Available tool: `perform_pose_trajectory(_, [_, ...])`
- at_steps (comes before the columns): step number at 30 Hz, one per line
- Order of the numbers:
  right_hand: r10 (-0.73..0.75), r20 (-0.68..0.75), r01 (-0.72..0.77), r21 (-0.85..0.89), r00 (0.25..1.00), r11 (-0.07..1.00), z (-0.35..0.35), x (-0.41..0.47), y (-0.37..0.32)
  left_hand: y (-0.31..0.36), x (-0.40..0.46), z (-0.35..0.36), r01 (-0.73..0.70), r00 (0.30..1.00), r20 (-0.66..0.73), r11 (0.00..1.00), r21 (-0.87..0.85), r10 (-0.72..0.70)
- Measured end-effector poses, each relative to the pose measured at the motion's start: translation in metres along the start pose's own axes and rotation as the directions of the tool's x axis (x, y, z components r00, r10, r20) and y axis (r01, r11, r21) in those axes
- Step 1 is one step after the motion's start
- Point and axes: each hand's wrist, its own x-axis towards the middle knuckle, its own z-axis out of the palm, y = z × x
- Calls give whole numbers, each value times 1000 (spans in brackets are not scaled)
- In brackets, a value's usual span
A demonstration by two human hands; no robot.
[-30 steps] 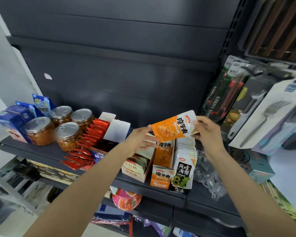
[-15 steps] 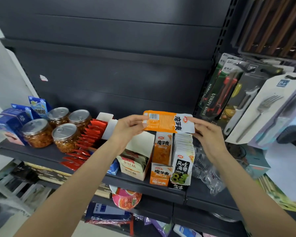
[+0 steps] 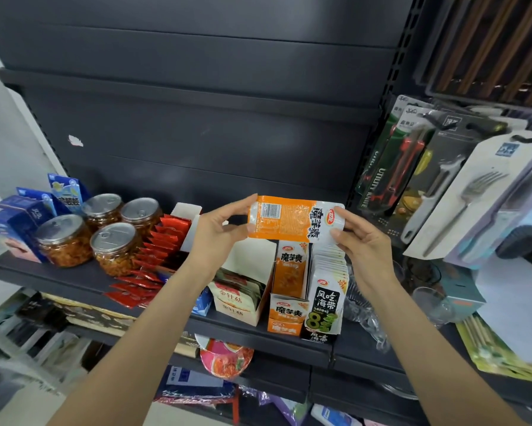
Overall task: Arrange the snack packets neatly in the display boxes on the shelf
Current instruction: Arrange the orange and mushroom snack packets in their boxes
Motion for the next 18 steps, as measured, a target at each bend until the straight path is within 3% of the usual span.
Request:
perform_pose_trajectory(6, [27,18,-27,1,999,1000,0,5,1,-4,5,4,151,988,-5,988,-21,-151])
perform_pose_trajectory(8, [26,44,-24,-33,999,999,-1,7,-2,-5,7,2,269,963,21,952,-143,-269])
perform_pose_trajectory(11, [-89,107,115,-268,990,956,-4,11,-8,-11,11,-3,456,889,134,826,-330,-437])
perform_pose_trajectory(14, [-219,165,273,-512,962,814,-8,16,-11,-21,16,-2,567,823,210,737,-368,-528])
perform_pose_trajectory(16, [-286,170,330,-594,943,733,-8,18,-14,-26,19,1,612,789,247,684,-397,-562])
perform_pose_trajectory(18, [-295,198,354,-599,935,718,-6,20,-19,-27,22,6,638,770,277,683,-355,-575])
